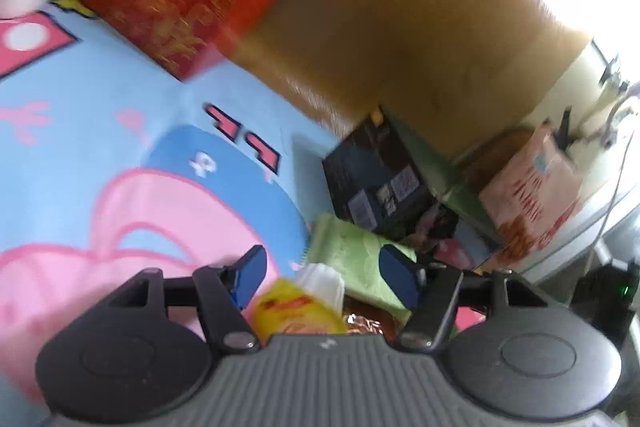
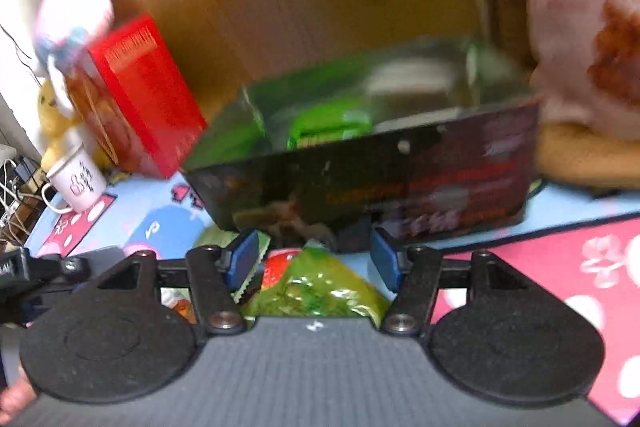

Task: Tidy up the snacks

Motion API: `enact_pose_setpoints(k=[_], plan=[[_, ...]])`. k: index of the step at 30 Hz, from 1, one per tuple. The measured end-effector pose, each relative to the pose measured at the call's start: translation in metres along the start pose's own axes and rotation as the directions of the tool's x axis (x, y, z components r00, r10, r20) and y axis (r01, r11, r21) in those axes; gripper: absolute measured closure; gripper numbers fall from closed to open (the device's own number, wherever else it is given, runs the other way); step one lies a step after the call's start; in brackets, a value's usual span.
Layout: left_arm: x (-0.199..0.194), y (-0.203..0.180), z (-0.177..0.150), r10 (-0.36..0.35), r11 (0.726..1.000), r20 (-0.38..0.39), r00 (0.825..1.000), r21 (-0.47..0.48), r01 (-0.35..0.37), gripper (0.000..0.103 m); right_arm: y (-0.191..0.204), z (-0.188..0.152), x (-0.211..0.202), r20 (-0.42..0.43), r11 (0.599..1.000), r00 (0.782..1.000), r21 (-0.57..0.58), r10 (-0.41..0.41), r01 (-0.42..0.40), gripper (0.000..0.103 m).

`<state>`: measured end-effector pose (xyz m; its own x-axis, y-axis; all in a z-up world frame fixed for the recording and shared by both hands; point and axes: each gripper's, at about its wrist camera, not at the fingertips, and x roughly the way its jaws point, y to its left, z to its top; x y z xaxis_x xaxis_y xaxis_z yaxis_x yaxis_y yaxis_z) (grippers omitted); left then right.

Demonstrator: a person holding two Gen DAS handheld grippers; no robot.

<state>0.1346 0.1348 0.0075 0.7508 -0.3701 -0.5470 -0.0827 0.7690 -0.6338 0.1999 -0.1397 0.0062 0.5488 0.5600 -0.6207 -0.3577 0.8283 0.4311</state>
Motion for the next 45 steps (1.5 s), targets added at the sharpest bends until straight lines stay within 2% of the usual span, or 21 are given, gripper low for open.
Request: enact_pose_setpoints(k=[4, 6, 10, 14, 16, 18, 20, 22, 23, 26, 28, 31, 32, 33, 34, 35, 36, 38, 40, 43, 45], plan=[[0.015, -0.018, -0.007, -0.007, 0.997, -0.035, 0.999, 0.079, 0.009, 0.043, 0.005, -0.009, 0.001, -0.041, 0.998, 0.997, 0.000, 0.058, -0.058, 0.041], [0.013, -0.026, -0.018, -0.039, 0.992, -0.071, 0.997, 0.116, 0.047, 0.043, 0.014, -0.021, -0.008, -0.055, 0.995, 0.996, -0.067, 0.076, -0.080, 0.045], [-0.009, -0.039, -0.051, -0.049, 0.974, -0.069, 0.996, 0.217, 0.063, 0.043, 0.032, -0.055, -0.033, -0.048, 0.968, 0.995, -0.233, 0.083, -0.092, 0.045], [-0.036, -0.043, -0.076, -0.067, 0.965, -0.080, 0.995, 0.247, 0.085, 0.041, 0.038, -0.089, -0.063, -0.034, 0.931, 0.991, -0.339, 0.132, -0.136, 0.045], [-0.050, -0.042, -0.080, -0.067, 0.966, -0.069, 0.995, 0.244, 0.082, 0.039, 0.039, -0.100, -0.079, 0.007, 0.920, 0.992, -0.375, 0.126, -0.114, 0.046], [-0.062, -0.037, -0.078, -0.067, 0.975, -0.039, 0.997, 0.211, 0.074, 0.039, 0.042, -0.110, -0.096, 0.091, 0.919, 0.992, -0.393, 0.082, -0.040, 0.045], [-0.073, -0.029, -0.070, -0.067, 0.986, -0.003, 0.998, 0.152, 0.066, 0.039, 0.042, -0.116, -0.116, 0.186, 0.925, 0.980, -0.379, 0.067, 0.009, 0.045], [-0.080, -0.025, -0.064, -0.089, 0.991, 0.006, 0.996, 0.105, 0.088, 0.039, 0.045, -0.120, -0.133, 0.212, 0.930, 0.969, -0.365, 0.126, -0.042, 0.045], [-0.084, -0.025, -0.063, -0.110, 0.989, 0.004, 0.994, 0.095, 0.109, 0.039, 0.045, -0.123, -0.142, 0.192, 0.925, 0.964, -0.364, 0.185, -0.105, 0.045], [-0.092, -0.035, -0.065, -0.181, 0.977, -0.011, 0.983, 0.116, 0.181, 0.039, 0.043, -0.131, -0.151, 0.078, 0.887, 0.938, -0.361, 0.337, -0.288, 0.045], [-0.093, -0.046, -0.071, -0.245, 0.957, -0.052, 0.968, 0.145, 0.250, 0.039, 0.043, -0.137, -0.150, 0.024, 0.868, 0.929, -0.366, 0.370, -0.337, 0.045], [-0.083, -0.061, -0.084, -0.307, 0.929, -0.133, 0.942, 0.172, 0.327, 0.039, 0.041, -0.142, -0.132, -0.032, 0.890, 0.957, -0.361, 0.287, -0.279, 0.045], [-0.078, -0.064, -0.088, -0.314, 0.924, -0.157, 0.937, 0.178, 0.339, 0.039, 0.036, -0.141, -0.128, -0.025, 0.899, 0.964, -0.356, 0.265, -0.256, 0.051], [-0.073, -0.067, -0.093, -0.313, 0.921, -0.181, 0.932, 0.183, 0.345, 0.039, 0.032, -0.140, -0.129, -0.005, 0.902, 0.962, -0.347, 0.272, -0.257, 0.049], [-0.068, -0.069, -0.098, -0.309, 0.920, -0.204, 0.929, 0.186, 0.346, 0.039, 0.028, -0.135, -0.130, 0.033, 0.918, 0.971, -0.337, 0.235, -0.210, 0.047], [-0.064, -0.070, -0.104, -0.305, 0.919, -0.227, 0.925, 0.183, 0.348, 0.039, 0.025, -0.132, -0.130, 0.086, 0.936, 0.986, -0.335, 0.141, -0.104, 0.040], [-0.059, -0.069, -0.109, -0.306, 0.919, -0.250, 0.919, 0.176, 0.353, 0.039, 0.021, -0.129, -0.127, 0.126, 0.939, 0.991, -0.345, 0.046, 0.000, 0.040], [-0.049, -0.068, -0.119, -0.291, 0.923, -0.288, 0.912, 0.166, 0.347, 0.039, 0.011, -0.124, -0.123, 0.156, 0.942, 0.986, -0.321, -0.054, 0.102, 0.039], [-0.045, -0.064, -0.127, -0.258, 0.930, -0.302, 0.918, 0.181, 0.321, 0.041, 0.002, -0.122, -0.130, 0.165, 0.953, 0.985, -0.287, -0.056, 0.102, 0.039], [-0.048, -0.061, -0.129, -0.239, 0.931, -0.288, 0.927, 0.204, 0.303, 0.047, 0.012, -0.119, -0.133, 0.194, 0.952, 0.980, -0.305, 0.036, 0.025, 0.039], [-0.051, -0.058, -0.125, -0.202, 0.940, -0.258, 0.945, 0.219, 0.261, 0.049, 0.025, -0.114, -0.130, 0.184, 0.944, 0.982, -0.330, 0.048, 0.015, 0.039]])
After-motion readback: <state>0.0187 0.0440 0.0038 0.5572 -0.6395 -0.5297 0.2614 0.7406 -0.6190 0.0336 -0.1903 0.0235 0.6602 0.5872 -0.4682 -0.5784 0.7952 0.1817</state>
